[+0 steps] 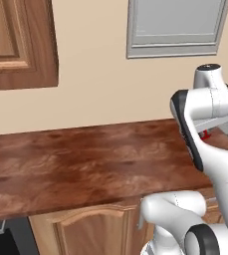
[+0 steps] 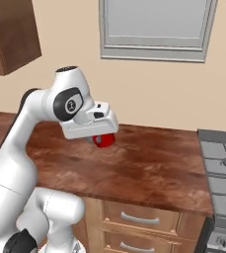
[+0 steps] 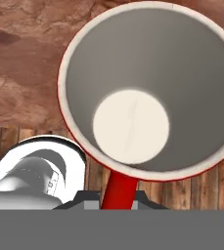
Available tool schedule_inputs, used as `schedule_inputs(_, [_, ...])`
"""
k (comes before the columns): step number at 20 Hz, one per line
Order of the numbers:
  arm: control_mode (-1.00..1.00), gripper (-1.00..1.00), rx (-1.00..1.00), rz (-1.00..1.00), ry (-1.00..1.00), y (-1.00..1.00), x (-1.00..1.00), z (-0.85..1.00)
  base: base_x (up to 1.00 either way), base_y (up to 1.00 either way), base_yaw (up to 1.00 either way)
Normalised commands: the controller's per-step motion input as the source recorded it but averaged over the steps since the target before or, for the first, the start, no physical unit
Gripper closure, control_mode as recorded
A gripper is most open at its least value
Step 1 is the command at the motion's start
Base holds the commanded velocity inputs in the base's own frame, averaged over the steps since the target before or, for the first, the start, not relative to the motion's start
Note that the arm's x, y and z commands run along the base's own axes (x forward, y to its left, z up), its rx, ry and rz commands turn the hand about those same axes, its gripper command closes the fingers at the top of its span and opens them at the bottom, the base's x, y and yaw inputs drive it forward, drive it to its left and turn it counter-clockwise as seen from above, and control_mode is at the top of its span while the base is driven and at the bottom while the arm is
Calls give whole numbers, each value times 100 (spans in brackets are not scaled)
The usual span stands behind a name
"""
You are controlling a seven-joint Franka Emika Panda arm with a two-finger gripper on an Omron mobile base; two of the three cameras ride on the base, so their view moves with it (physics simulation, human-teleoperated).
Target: Clear the mugs and bowl far away from the sink.
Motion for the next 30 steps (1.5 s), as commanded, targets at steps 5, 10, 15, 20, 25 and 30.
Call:
schedule_inputs(5, [100, 100, 0, 0, 0, 0, 0, 0, 57, 0, 26])
schedule_inputs(10, [100, 100, 0, 0, 0, 0, 0, 0, 49, 0, 47])
schedule_inputs(15, [-100, 100, 8, 15, 1, 0, 33, -11, 43, 0, 23])
schedule_inputs(20, [-100, 100, 24, 32, 1, 0, 78, -39, 0, 0, 0])
schedule_inputs(25, [-100, 100, 15, 14, 2, 0, 87, -29, 0, 0, 0])
schedule_inputs(30, [-100, 100, 4, 2, 1, 0, 74, -21, 0, 0, 0])
